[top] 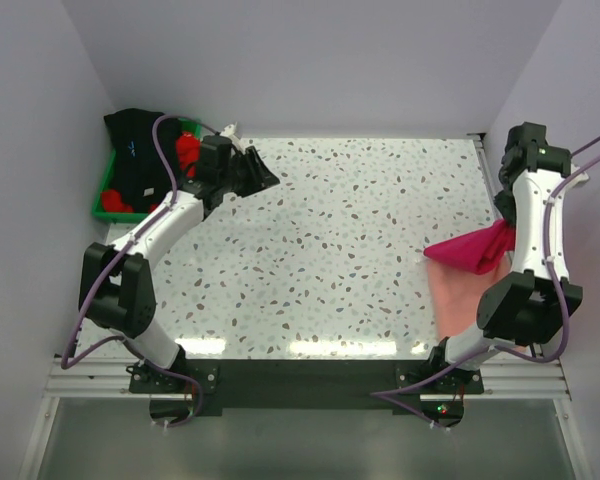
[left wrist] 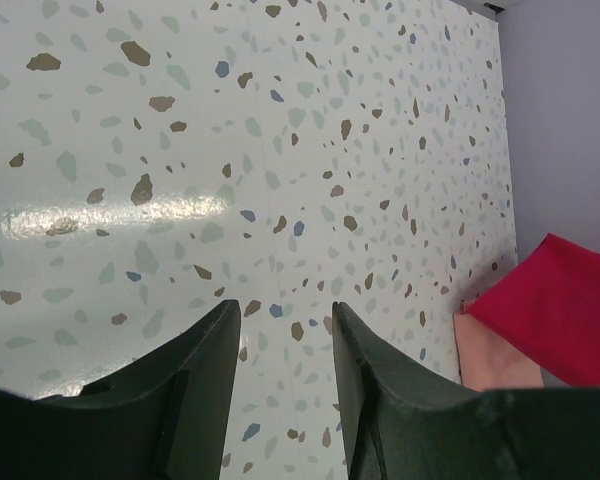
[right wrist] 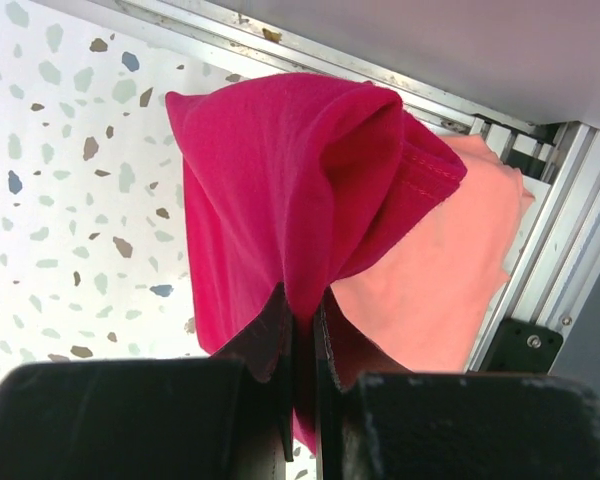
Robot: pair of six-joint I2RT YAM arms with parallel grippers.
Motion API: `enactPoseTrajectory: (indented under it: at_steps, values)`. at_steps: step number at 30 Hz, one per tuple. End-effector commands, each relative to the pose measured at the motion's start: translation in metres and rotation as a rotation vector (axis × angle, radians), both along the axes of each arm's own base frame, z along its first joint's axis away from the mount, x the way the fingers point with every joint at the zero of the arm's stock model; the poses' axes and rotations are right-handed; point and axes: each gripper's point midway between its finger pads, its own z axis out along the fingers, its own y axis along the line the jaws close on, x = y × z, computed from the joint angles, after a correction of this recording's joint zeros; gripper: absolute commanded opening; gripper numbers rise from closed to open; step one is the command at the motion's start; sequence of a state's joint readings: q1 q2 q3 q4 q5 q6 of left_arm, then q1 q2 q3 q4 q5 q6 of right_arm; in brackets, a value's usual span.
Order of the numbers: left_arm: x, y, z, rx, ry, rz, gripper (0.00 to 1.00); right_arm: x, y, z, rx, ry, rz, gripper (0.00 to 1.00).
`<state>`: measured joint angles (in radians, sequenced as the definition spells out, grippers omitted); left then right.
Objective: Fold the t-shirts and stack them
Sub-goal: Neatly place the folded tshirt to the corner, then reset both grippers
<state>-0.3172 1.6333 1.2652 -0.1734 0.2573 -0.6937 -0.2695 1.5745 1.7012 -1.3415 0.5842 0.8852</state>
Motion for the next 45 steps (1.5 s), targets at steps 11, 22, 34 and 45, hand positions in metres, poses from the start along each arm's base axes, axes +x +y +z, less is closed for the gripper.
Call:
enactPoseTrajectory:
  at_steps: [11, 22, 34, 45]
  values:
    - [-0.004, -0.003, 0.016, -0.015, -0.063, -0.03, 0.47, -0.052, 0.0, 0.017, -0.063, 0.041, -0.043, 0.0]
    - [-0.02, -0.01, 0.003, -0.041, -0.046, -0.058, 0.47, -0.102, 0.011, -0.017, -0.038, 0.14, -0.033, 0.9]
    - [-0.035, -0.008, -0.001, -0.051, -0.049, -0.067, 0.47, -0.071, 0.044, -0.01, 0.065, -0.111, 0.262, 0.99]
    - [-0.064, 0.005, 0.008, -0.054, -0.089, -0.057, 0.49, -0.012, 0.143, -0.011, 0.169, -0.393, 0.699, 0.99]
